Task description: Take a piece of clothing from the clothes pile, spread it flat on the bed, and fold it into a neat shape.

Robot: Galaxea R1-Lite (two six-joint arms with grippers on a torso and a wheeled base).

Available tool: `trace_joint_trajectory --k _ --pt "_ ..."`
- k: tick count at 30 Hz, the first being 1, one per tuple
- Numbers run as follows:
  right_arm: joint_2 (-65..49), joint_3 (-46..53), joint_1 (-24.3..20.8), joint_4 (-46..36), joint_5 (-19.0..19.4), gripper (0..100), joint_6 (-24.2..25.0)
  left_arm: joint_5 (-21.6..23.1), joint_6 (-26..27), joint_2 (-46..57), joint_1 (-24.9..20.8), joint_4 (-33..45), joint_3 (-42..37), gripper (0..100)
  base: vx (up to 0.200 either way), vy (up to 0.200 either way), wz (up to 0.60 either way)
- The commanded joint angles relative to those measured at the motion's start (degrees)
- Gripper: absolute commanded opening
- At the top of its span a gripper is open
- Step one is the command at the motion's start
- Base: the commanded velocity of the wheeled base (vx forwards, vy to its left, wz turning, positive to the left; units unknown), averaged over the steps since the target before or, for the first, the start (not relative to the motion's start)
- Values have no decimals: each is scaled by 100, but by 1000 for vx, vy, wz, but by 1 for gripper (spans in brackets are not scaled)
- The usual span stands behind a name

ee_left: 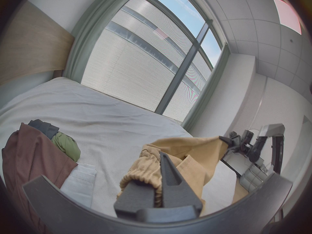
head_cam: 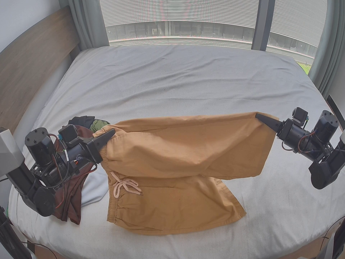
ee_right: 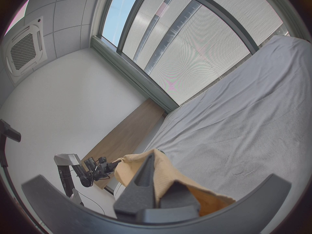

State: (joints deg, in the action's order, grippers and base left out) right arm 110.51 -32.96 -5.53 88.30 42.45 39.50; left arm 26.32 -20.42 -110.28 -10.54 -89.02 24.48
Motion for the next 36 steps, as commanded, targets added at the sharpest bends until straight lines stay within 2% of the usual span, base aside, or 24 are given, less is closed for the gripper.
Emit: trace_joint_trajectory --k 1,5,12,36 --pt "-100 -52 132 3 18 0 102 260 240 68 -9 7 -321 0 0 0 0" --pt "-100 -52 158 -5 62 0 128 541 504 59 0 7 -488 0 0 0 0" --pt "-56 -52 149 -5 71 0 128 769 521 138 211 7 -418 0 0 0 0" --pt "94 -26 140 3 71 0 111 743 390 164 466 7 83 0 0 0 0"
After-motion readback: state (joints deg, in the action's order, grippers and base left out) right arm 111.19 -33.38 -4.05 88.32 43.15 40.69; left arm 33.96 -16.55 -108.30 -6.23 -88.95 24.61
